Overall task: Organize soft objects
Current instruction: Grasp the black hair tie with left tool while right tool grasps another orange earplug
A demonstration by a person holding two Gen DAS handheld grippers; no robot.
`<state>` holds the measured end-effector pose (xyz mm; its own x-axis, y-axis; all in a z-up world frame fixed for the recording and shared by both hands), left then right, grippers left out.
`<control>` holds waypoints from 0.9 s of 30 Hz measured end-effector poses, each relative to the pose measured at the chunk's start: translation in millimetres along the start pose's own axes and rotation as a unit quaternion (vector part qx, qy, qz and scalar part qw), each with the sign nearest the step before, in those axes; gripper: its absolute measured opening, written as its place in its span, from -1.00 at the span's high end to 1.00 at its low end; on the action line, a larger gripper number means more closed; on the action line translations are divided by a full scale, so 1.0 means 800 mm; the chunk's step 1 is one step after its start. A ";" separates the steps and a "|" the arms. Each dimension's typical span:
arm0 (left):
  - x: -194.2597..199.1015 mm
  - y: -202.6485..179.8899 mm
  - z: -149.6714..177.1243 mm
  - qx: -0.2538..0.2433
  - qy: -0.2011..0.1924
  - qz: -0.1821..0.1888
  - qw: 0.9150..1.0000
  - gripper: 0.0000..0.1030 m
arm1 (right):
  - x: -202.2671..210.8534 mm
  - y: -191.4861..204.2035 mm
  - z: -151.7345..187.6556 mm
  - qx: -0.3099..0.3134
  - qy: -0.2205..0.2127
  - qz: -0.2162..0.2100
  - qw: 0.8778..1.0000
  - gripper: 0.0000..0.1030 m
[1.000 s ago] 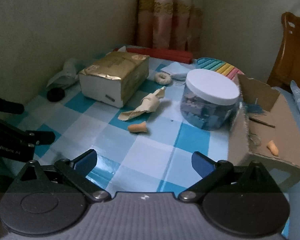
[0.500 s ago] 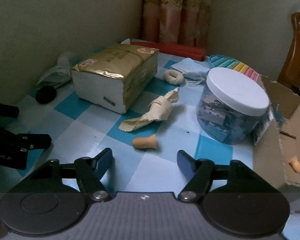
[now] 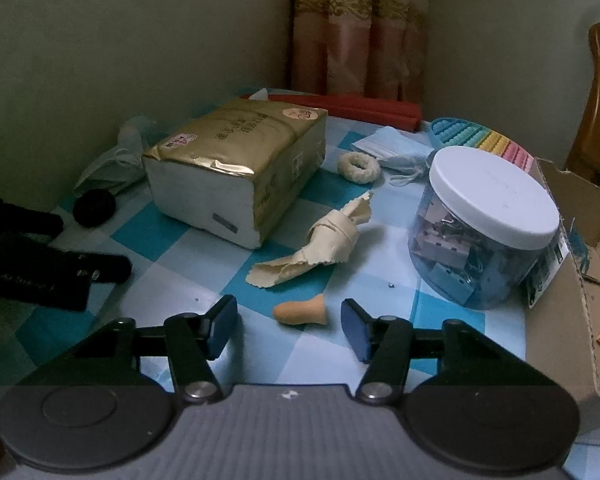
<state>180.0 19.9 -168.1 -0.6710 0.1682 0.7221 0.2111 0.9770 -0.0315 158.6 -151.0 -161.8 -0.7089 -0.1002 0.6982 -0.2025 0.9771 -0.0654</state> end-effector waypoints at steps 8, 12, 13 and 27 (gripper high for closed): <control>-0.014 0.017 -0.018 0.026 -0.020 -0.022 0.999 -0.48 | -0.001 -0.001 0.003 -0.007 0.001 0.000 1.000 -0.52; -0.015 0.023 -0.023 0.032 -0.028 -0.028 0.999 -0.31 | -0.001 0.000 0.003 -0.005 -0.003 0.001 1.000 -0.55; -0.015 0.024 -0.024 0.033 -0.031 -0.029 0.999 -0.24 | -0.001 0.000 0.003 -0.004 -0.003 0.001 1.000 -0.55; -0.012 0.023 -0.025 0.033 -0.042 -0.028 0.998 0.16 | 0.004 0.003 0.001 0.003 -0.015 -0.001 1.000 -0.01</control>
<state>204.6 33.6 -161.8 -0.7389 0.1211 0.6628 0.1266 0.9911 -0.0399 155.4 -149.1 -160.7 -0.7287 -0.1073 0.6764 -0.2071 0.9759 -0.0684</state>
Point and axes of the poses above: each gripper's, at about its wrist camera, not at the fingertips, and x roughly against the way its jaws point, y to its left, z to its underside, the point moved 9 cm from there along -x, roughly the way its jaws point, and after that the axes turned 1 degree about z, right-handed, at the moved point
